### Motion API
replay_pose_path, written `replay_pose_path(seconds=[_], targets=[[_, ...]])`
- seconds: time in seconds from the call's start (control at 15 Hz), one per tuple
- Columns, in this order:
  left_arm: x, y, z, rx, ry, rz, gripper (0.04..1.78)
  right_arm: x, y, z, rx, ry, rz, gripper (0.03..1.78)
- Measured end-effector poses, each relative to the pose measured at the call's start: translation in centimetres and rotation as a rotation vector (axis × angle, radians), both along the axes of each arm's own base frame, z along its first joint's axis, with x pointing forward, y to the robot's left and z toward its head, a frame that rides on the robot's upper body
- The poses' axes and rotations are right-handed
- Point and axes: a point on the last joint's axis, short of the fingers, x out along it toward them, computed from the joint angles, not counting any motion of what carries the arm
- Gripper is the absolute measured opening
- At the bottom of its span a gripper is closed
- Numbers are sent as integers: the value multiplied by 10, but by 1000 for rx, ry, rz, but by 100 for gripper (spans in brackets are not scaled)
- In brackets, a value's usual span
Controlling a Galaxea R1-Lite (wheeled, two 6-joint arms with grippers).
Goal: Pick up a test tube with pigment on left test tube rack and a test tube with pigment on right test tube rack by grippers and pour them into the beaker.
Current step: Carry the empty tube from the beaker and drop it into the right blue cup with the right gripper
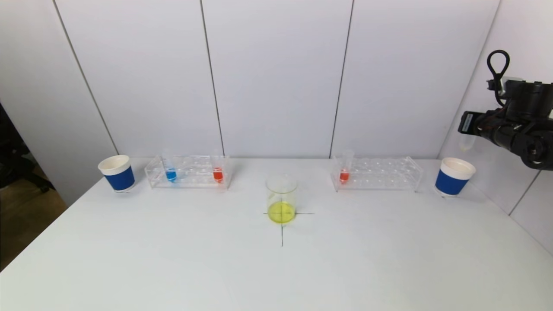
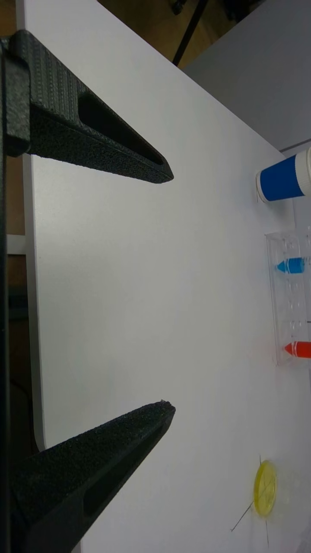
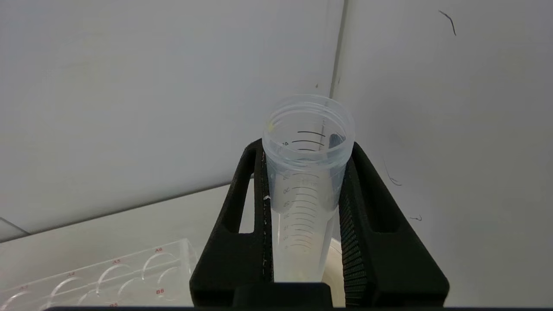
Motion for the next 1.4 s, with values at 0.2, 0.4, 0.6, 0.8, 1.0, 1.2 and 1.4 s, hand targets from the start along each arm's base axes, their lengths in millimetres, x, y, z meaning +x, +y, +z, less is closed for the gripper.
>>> replay_pose_path(seconds=[0.2, 0.4, 0.6, 0.8, 1.0, 1.2, 1.4], targets=[[0, 0, 0, 0, 0, 0, 176, 1, -8, -15, 33, 22, -15, 50], [0, 0, 0, 0, 0, 0, 176, 1, -14, -28, 43, 41, -14, 50], [0, 0, 0, 0, 0, 0, 176, 0, -14, -40, 44, 38, -4, 50], [0, 0, 0, 0, 0, 0, 176, -2, -14, -52, 49, 52, -4, 50], [0, 0, 0, 0, 0, 0, 176, -2, -14, -66, 50, 53, 1, 50], [0, 0, 0, 0, 0, 1, 176, -3, -14, -78, 53, 64, 1, 50], [0, 0, 0, 0, 0, 0, 176, -4, -13, -86, 58, 82, 1, 50]])
